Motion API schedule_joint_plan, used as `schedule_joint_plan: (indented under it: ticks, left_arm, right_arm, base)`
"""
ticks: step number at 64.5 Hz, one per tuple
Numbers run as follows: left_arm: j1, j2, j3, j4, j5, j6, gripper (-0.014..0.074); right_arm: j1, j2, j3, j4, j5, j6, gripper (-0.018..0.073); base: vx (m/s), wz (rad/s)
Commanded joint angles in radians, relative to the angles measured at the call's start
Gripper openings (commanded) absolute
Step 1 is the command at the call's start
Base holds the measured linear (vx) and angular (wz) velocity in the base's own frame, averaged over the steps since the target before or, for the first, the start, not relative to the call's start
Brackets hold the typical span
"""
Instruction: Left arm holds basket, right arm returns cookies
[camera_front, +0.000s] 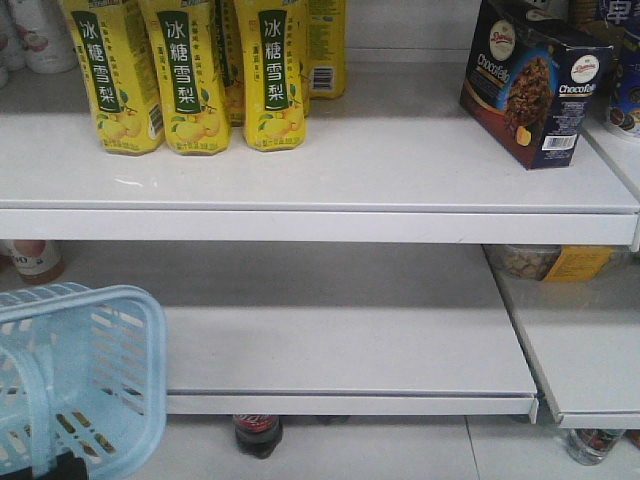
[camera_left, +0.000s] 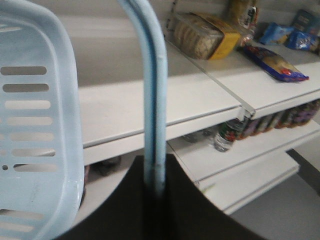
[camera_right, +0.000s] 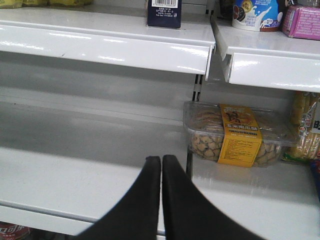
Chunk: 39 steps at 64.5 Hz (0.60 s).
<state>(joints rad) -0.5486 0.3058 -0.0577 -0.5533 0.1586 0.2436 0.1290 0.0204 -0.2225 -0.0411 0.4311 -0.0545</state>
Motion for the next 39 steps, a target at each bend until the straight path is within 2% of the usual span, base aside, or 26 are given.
schedule_joint_plan:
  ticks: [1,9,19,24,30,34,39]
  left_arm:
    - [0.084,-0.047,-0.019,0.055,-0.088,0.005,-0.0006]
    - [0.193,-0.105,0.007,0.112,-0.081,0.003,-0.0006]
    - [0.288,-0.202,0.057,0.253,-0.067,-0.035,-0.0006]
    - [0.321,-0.25,0.079,0.32,-0.067,-0.12,-0.0006]
    - [0.36,-0.31,0.103,0.403,-0.069,-0.265,-0.0006]
    - [0.374,-0.336,0.103,0.487,-0.059,-0.337,-0.0006]
    - [0.39,-0.336,0.103,0.597,-0.062,-0.388,-0.0006]
  right_arm:
    - [-0.006,0.02,-0.026,-0.001,-0.078,-0.006,-0.0008]
    - [-0.006,0.02,-0.026,-0.001,-0.078,-0.006,-0.0008]
    - [-0.006,0.02,-0.026,-0.001,-0.077,-0.006,-0.0008]
    - [-0.006,0.02,-0.026,-0.001,-0.077,-0.006,-0.0008]
    - [-0.006,0.02,-0.026,-0.001,-0.077,-0.006,-0.0008]
    - [-0.006,0.02,-0.026,-0.001,-0.077,-0.006,-0.0008]
    - [-0.006,0.02,-0.026,-0.001,-0.077,-0.006,-0.0008]
  base:
    - [0.0,0.0]
    - [0.0,0.0]
    - [0.0,0.0]
    - [0.0,0.0]
    - [0.0,0.0]
    - [0.0,0.0]
    - [0.0,0.0]
